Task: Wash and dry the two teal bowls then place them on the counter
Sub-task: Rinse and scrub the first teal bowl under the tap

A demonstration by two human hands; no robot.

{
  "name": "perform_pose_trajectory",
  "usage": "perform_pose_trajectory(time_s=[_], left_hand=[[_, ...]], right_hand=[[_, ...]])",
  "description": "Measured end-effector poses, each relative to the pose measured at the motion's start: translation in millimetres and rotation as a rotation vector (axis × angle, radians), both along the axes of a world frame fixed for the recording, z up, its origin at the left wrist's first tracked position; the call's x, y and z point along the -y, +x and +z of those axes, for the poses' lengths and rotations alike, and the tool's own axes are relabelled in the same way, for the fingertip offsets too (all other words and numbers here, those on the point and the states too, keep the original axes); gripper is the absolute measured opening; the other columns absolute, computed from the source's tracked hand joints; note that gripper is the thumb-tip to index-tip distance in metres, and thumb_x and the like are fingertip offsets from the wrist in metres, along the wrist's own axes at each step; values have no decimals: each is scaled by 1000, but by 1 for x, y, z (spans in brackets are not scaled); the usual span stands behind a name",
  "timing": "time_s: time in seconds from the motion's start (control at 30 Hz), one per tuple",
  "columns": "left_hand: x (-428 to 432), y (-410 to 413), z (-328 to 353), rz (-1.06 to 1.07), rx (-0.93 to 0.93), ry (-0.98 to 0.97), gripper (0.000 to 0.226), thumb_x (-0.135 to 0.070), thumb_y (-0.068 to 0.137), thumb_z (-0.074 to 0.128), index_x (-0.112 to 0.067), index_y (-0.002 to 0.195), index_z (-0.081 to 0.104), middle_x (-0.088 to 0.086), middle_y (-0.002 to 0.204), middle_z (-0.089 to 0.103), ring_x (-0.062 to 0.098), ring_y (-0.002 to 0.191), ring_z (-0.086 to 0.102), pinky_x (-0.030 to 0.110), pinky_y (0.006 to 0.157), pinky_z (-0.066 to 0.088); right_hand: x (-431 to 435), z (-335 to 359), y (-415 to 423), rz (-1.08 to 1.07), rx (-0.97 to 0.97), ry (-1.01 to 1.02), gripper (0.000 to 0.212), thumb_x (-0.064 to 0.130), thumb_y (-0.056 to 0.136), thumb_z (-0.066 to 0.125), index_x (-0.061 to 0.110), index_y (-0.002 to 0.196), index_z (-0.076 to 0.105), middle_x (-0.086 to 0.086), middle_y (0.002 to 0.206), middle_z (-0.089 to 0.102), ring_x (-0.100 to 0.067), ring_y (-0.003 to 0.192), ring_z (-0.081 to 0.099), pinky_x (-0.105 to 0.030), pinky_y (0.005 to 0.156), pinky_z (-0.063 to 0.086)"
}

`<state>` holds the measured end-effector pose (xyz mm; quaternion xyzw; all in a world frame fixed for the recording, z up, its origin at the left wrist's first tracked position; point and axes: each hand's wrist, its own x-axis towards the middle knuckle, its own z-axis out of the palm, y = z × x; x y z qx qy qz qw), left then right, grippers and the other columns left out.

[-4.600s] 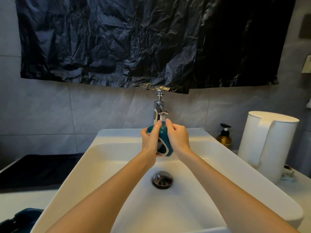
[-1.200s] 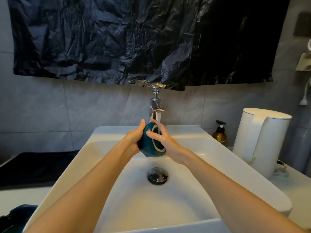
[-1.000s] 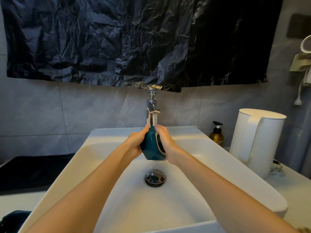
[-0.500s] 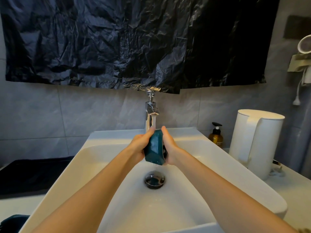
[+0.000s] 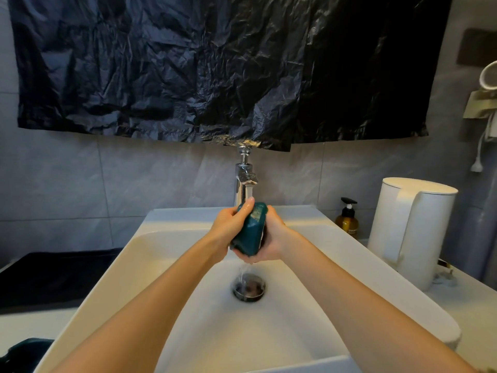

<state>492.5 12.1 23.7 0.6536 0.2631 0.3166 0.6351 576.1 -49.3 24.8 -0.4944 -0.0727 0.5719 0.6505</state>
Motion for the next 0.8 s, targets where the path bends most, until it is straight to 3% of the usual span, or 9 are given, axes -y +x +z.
perform_pose_trajectory(time_s=[0.07,0.13,0.2,0.27,0.4,0.47,0.6,0.8], left_hand=[[0,2,-4,44,10,68,37,-51,91,51,-17,94,63,6,94,68,18,87,63,25,69,50],[-1,1,-5,78,60,36,39,-47,94,50,-11,98,64,8,93,68,19,87,63,27,69,50],[-5,-1,-2,108,108,-21,41,-44,94,51,-6,98,66,10,92,68,23,89,63,33,76,53],[-8,-4,3,153,143,-105,37,-42,94,52,-8,91,66,9,89,67,24,88,63,38,81,52],[-12,-7,7,200,126,-190,35,-44,96,48,-14,81,59,7,85,63,26,89,60,42,86,51],[-11,-6,6,185,112,-173,37,-45,96,47,-13,84,60,10,89,65,27,91,61,42,85,52],[-6,-1,3,143,89,-127,39,-45,97,44,-12,88,64,11,95,67,25,91,63,36,79,52],[-14,-6,10,200,99,-135,38,-45,99,40,-16,81,57,6,85,62,22,85,59,36,79,50]], right_hand=[[-1,1,0,7,14,17,75,75,83,40,11,116,60,-19,108,64,-34,98,60,-43,69,52],[-5,-1,-4,12,150,42,81,81,74,48,14,120,57,-18,114,63,-33,98,62,-40,68,56],[-8,-6,-6,27,307,100,78,76,70,60,23,127,49,-16,122,59,-34,102,62,-43,68,58],[-7,-8,-7,75,430,182,66,64,78,63,33,131,42,-11,127,54,-36,107,61,-48,73,59],[0,-9,-4,217,436,275,76,48,71,75,35,135,37,-12,129,52,-37,110,61,-48,78,58],[-3,-10,-5,174,432,231,80,54,68,77,30,134,40,-14,129,53,-39,106,62,-49,71,58],[-7,-7,-10,-4,409,81,77,74,69,62,26,127,45,-15,126,53,-40,98,63,-49,55,57],[-1,-8,-2,133,440,271,75,48,78,72,52,138,27,-5,141,36,-44,117,52,-57,78,56]])
